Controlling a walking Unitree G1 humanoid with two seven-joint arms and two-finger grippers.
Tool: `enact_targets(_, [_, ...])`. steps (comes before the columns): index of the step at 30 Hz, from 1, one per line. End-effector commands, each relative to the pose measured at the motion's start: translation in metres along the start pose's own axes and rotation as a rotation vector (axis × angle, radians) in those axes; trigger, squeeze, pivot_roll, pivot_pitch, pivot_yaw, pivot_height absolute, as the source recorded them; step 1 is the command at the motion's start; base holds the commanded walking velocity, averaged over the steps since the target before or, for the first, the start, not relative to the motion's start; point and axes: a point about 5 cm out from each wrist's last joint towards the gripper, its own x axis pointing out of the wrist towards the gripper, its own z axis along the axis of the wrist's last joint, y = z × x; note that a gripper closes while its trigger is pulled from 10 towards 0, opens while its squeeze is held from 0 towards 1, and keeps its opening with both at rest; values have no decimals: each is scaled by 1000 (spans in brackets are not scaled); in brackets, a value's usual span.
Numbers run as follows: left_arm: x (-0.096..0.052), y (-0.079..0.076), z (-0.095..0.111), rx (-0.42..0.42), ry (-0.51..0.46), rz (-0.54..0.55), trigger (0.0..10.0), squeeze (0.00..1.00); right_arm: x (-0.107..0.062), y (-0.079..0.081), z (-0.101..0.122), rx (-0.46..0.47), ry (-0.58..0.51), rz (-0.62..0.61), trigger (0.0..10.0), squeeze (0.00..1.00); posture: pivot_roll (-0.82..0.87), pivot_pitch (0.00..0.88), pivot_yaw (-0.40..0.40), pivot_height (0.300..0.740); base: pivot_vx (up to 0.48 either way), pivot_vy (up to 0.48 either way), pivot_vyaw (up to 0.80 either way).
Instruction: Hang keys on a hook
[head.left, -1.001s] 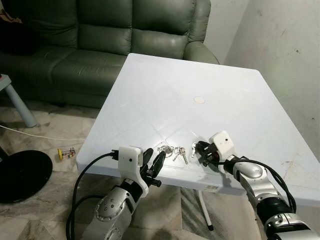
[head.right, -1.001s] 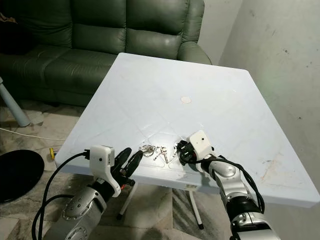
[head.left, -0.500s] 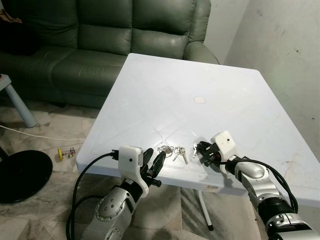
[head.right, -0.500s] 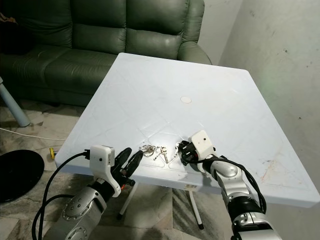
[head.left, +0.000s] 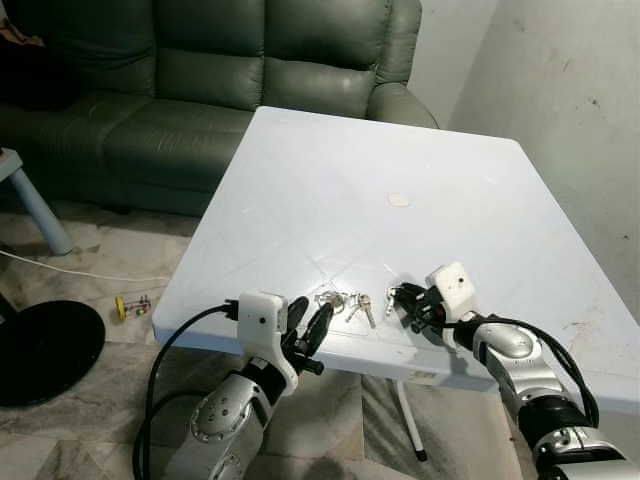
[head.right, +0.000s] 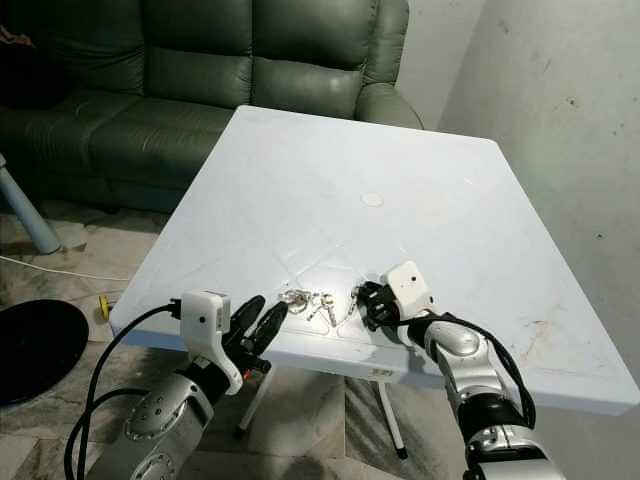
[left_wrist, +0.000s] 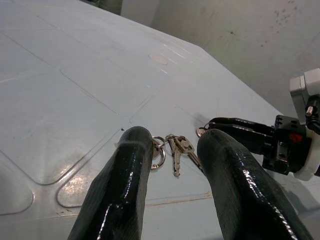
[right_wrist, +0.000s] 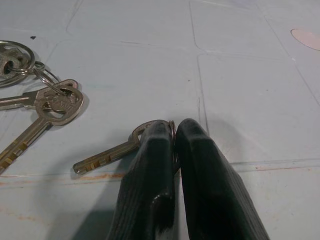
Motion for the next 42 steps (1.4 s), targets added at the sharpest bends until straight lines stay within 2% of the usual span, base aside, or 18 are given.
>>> enact_targets(1, [1, -5, 4, 0, -11, -23, 10000, 0, -2, -7, 4, -5, -12, -17, 10000, 0, 154, 14, -115, 740, 0, 0, 0])
enact_targets(11, [1, -5, 4, 4, -11, -26, 10000, 0, -2, -8, 4, -9, -8, -24, 10000, 0, 155, 14, -114, 740, 0, 0, 0])
enact_targets(12, [1, -5, 4, 4, -11, -25, 10000, 0, -2, -8, 3, -3, -6, -26, 8627, 0, 155, 15, -115, 740, 0, 0, 0])
enact_targets(13, [1, -5, 4, 5, -11, -25, 10000, 0, -2, -8, 3, 2, -4, -28, 8627, 0, 154, 15, -114, 740, 0, 0, 0])
enact_targets(14, [1, -5, 4, 4, -10, -25, 10000, 0, -2, -8, 3, 1, -9, -29, 2863, 0, 154, 15, -114, 740, 0, 0, 0])
enact_targets(15, [1, -5, 4, 4, -11, -26, 10000, 0, -3, -8, 4, 0, -14, -31, 1255, 0, 154, 15, -114, 740, 0, 0, 0])
enact_targets(16, [1, -5, 4, 4, -11, -26, 10000, 0, -3, -9, 4, 1, -18, -32, 1255, 0, 154, 15, -114, 740, 0, 0, 0])
enact_targets(17, [1, -5, 4, 4, -11, -26, 10000, 0, -3, -8, 4, 8, -28, -29, 0, 0, 154, 13, -114, 740, 0, 0, 0])
enact_targets(26, [1, -6, 3, -1, -10, -28, 10000, 0, -3, -10, 7, 19, -55, -38, 0, 0, 154, 12, -114, 740, 0, 0, 0])
enact_targets(29, [4, 0, 4, -4, -13, -4, 10000, 0, -1, -15, 19, 47, -121, -84, 0, 0, 153, 0, -113, 740, 0, 0, 0])
enact_targets(32, [15, 9, 12, 58, -34, 62, 10000, 0, 0, -21, 34, 76, -205, -146, 0, 0, 153, 0, -113, 740, 0, 0, 0])
enact_targets(34, [18, 11, 13, 75, -37, 76, 10000, 0, 0, -22, 37, 80, -222, -161, 0, 0, 153, 0, -113, 740, 0, 0, 0])
enact_targets(35, [27, 18, 21, 103, -54, 125, 10000, 0, 0, -27, 47, 103, -278, -212, 0, 0, 152, 0, -111, 740, 0, 0, 0])
enact_targets(38, [35, 25, 28, 126, -71, 161, 10000, 0, -1, -29, 54, 141, -330, -252, 0, 0, 147, 0, -107, 740, 0, 0, 0])
enact_targets(39, [41, 28, 37, 167, -98, 174, 10000, 0, -2, -30, 61, 168, -385, -279, 0, 0, 143, 0, -104, 740, 0, 0, 0])
enact_targets(42, [49, 43, 58, 190, -170, 231, 10000, 0, -9, -29, 75, 192, -491, -357, 0, 0, 129, 0, -94, 740, 0, 0, 0])
